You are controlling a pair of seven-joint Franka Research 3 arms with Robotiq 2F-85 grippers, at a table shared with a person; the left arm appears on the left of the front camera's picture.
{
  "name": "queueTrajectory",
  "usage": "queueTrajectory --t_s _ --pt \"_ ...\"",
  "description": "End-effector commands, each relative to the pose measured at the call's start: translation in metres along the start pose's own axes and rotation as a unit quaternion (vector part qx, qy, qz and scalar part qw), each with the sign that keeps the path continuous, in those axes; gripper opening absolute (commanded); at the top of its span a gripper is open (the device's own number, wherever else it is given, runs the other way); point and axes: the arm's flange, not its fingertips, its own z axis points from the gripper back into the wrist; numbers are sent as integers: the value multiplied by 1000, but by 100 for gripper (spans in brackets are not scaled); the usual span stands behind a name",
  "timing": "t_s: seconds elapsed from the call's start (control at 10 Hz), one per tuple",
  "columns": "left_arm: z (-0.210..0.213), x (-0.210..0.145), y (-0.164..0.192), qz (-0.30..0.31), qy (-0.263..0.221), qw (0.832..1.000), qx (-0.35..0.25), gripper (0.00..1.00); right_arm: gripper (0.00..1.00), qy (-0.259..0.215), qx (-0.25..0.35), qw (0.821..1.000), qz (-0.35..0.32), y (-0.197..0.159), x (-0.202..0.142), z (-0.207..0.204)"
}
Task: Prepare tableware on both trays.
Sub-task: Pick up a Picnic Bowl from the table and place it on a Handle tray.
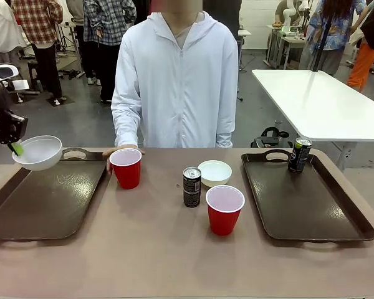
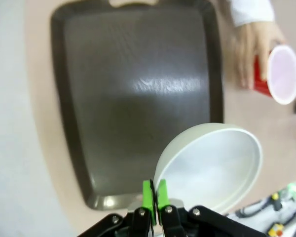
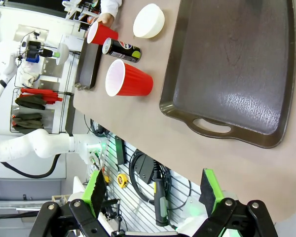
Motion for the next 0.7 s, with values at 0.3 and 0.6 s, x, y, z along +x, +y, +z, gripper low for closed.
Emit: queueTrajectory --t_s 0.3,0.6 --pt "-49 8 26 22 -13 998 59 0 100 1 1 1000 1 0 0 0" --pt "-55 -4 27 29 6 997 75 0 100 1 1 1000 1 0 0 0"
